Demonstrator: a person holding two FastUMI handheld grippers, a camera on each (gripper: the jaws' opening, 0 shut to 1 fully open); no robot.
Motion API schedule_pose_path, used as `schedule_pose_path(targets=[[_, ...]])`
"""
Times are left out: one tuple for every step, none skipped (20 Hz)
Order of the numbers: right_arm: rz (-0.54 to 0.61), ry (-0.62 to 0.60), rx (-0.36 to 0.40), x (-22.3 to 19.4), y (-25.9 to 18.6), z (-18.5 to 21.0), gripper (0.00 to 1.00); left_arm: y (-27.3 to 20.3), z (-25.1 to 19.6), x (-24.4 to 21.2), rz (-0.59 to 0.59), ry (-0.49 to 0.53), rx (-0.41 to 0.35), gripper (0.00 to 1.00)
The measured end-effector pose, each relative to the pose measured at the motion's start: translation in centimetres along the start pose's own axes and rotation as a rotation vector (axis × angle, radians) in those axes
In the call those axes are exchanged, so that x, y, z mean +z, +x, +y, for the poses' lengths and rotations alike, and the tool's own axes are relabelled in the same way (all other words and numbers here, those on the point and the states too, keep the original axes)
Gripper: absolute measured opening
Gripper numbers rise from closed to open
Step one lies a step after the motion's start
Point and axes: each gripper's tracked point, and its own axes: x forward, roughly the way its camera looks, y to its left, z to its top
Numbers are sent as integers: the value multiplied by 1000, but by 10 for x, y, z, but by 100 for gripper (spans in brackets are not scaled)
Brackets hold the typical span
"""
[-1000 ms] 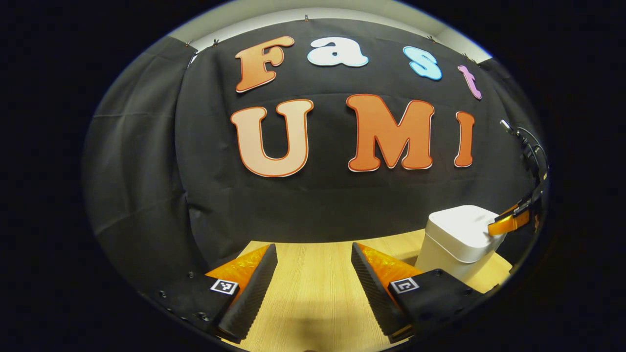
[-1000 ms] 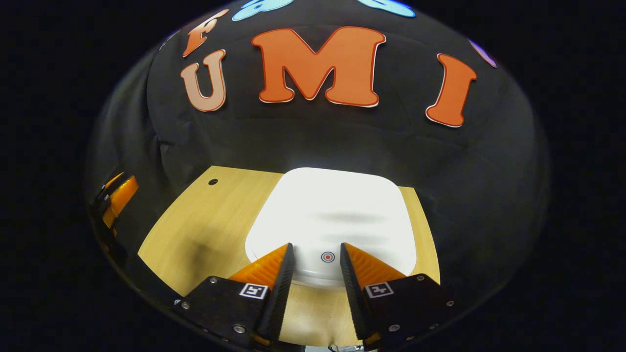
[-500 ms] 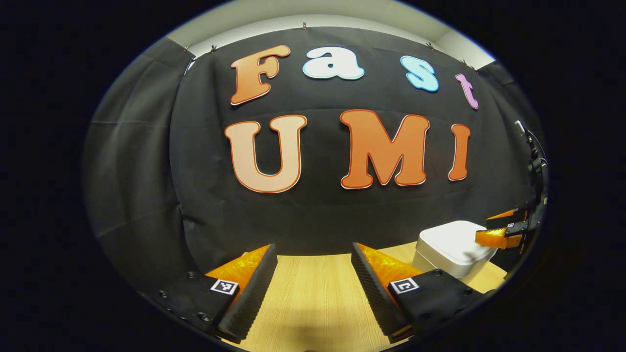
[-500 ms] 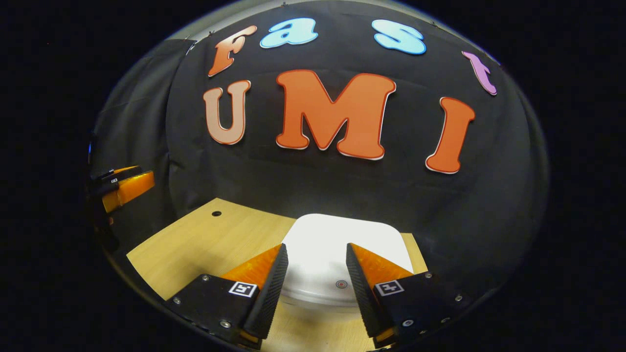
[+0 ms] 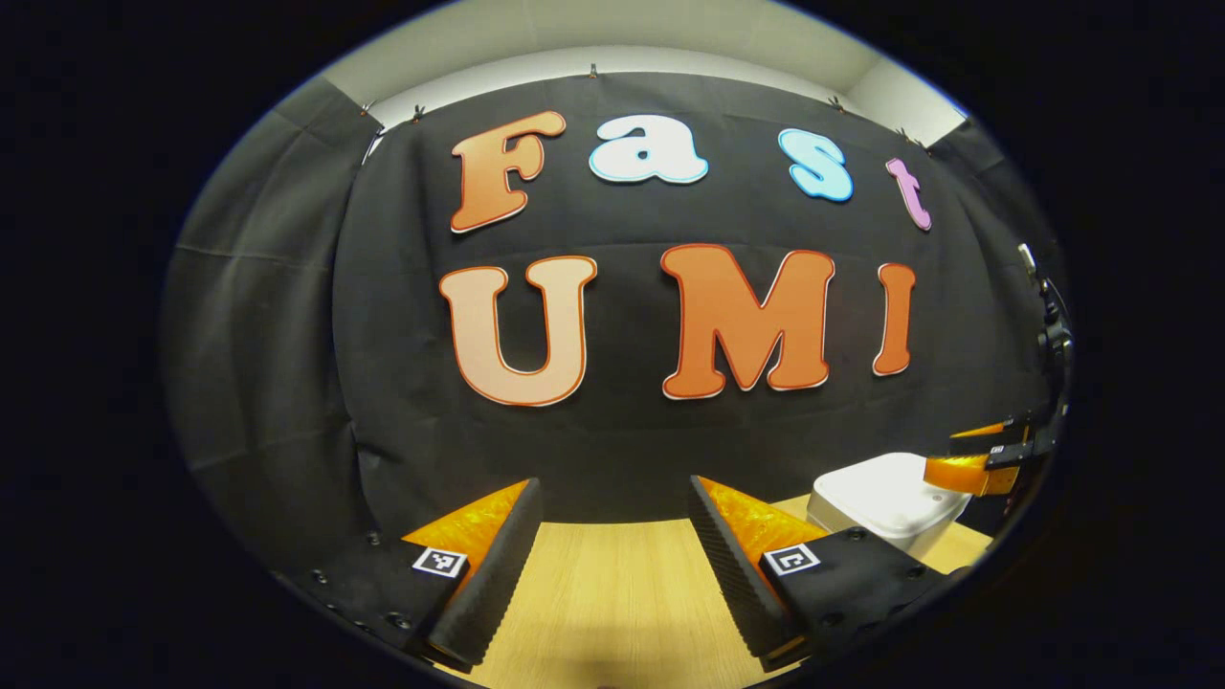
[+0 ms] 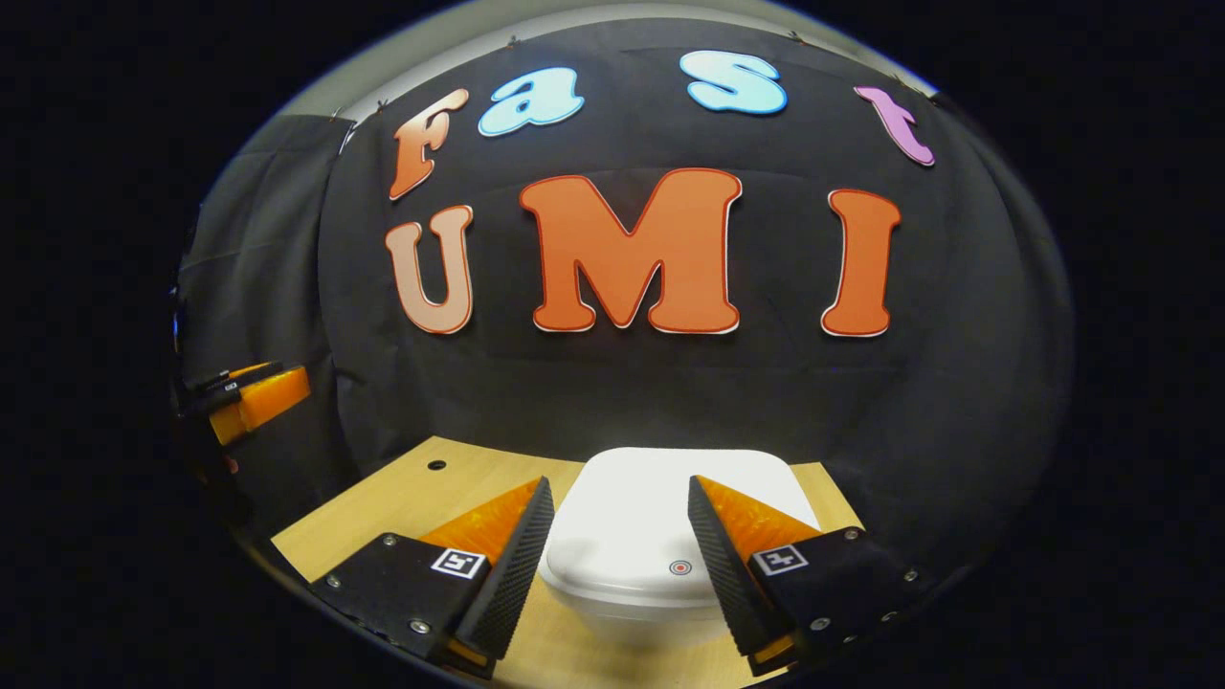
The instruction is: Press the lid of the desktop garbage bin to open it, pick up the crumpled paper on the desktop and throw it into the bin, then pick up the pop can on the desktop and drop it into the bin, and finally close the garbage bin lid.
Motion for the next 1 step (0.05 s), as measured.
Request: schedule_pose_path(targets=[[-23, 7, 5, 5, -1, 2, 86, 0, 1, 0, -3, 0, 4, 97]])
